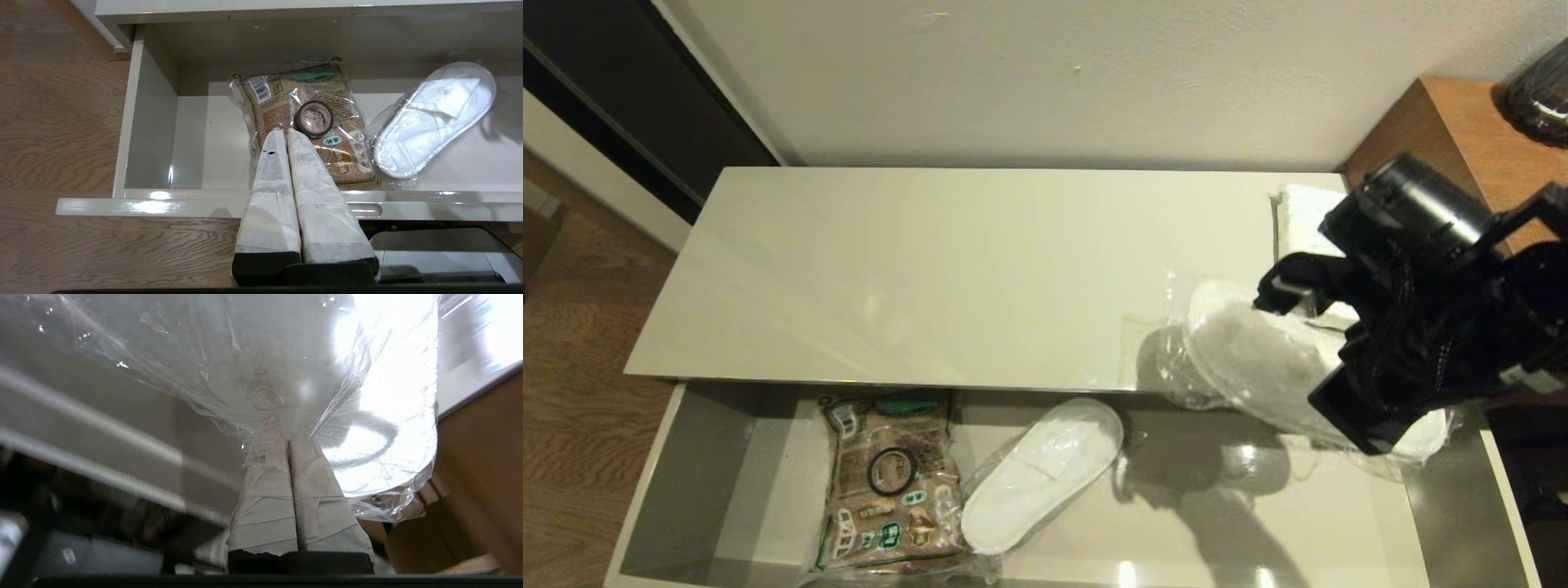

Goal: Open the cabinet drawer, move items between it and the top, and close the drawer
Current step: Place the disposable slippers on the table, then close the drawer

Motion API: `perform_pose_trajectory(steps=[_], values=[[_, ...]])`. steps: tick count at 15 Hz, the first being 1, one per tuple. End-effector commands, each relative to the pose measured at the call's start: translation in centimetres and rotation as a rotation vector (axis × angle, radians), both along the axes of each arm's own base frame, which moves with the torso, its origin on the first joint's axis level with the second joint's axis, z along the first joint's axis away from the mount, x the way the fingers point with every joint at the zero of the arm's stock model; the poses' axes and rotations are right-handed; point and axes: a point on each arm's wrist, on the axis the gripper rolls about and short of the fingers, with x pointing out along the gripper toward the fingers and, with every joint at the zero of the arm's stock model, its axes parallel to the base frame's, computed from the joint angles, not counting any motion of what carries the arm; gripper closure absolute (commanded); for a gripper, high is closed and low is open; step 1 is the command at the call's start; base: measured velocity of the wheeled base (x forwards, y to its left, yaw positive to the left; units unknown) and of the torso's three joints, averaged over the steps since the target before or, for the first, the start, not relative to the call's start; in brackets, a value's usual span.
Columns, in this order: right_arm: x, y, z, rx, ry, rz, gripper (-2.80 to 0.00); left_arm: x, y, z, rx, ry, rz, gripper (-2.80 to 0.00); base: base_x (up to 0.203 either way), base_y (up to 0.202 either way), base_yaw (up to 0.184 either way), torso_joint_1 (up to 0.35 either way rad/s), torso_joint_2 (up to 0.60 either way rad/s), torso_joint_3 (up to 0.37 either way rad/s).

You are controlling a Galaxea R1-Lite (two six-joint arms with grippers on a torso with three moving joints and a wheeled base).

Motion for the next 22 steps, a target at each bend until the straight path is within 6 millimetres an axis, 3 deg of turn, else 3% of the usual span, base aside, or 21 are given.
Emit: perform_pose_trajectory(steps=[1, 2, 5, 7, 9, 10, 15, 18, 22], values=[[2.2, 1.6, 3.3, 0.057, -0.119, -0.015, 0.0, 0.0, 0.0, 0.0, 0.001, 0.002, 0.0, 0.0, 0.0, 0.0, 0.0, 0.0, 0.0, 0.0], [3.5, 2.4, 4.3, 0.074, -0.163, -0.028, 0.0, 0.0, 0.0, 0.0, 0.001, 0.001, 0.0, 0.0, 0.0, 0.0, 0.0, 0.0, 0.0, 0.0], [7.7, 4.6, 4.4, 0.081, -0.274, -0.033, 0.0, 0.0, 0.0, 0.0, 0.001, 0.0, 0.0, 0.0, 0.0, 0.0, 0.0, 0.0, 0.0, 0.0], [10.6, 6.7, 1.9, 0.043, -0.337, -0.045, 0.0, 0.0, 0.0, 0.0, 0.001, 0.002, 0.0, 0.0, 0.0, 0.0, 0.0, 0.0, 0.0, 0.0], [11.7, 8.1, 0.4, 0.003, -0.367, -0.065, 0.0, 0.0, 0.0, 0.0, 0.001, 0.0, 0.0, 0.0, 0.0, 0.0, 0.0, 0.0, 0.0, 0.0], [11.7, 8.2, 0.2, -0.001, -0.364, -0.065, -2.8, 0.0, 0.0, 0.0, 0.001, 0.002, 0.0, 0.0, 0.0, 0.0, 0.0, 0.0, 0.0, 0.0], [9.9, 6.9, 1.9, -0.01, -0.351, -0.065, -2.8, 0.0, 0.0, 0.0, 0.001, 0.0, 0.0, 0.0, 0.0, 0.0, 0.0, 0.0, 0.0, 0.0], [6.1, 4.9, 4.2, -0.018, -0.286, -0.071, -2.8, 0.0, 0.0, 0.0, 0.001, 0.001, 0.0, 0.0, 0.0, 0.0, 0.0, 0.0, 0.0, 0.0], [0.1, 3.4, 4.3, 0.009, -0.056, -0.204, -2.8, 0.0, 0.0, 0.0, 0.001, 0.002, 0.0, 0.0, 0.0, 0.0, 0.0, 0.0, 0.0, 0.0]])
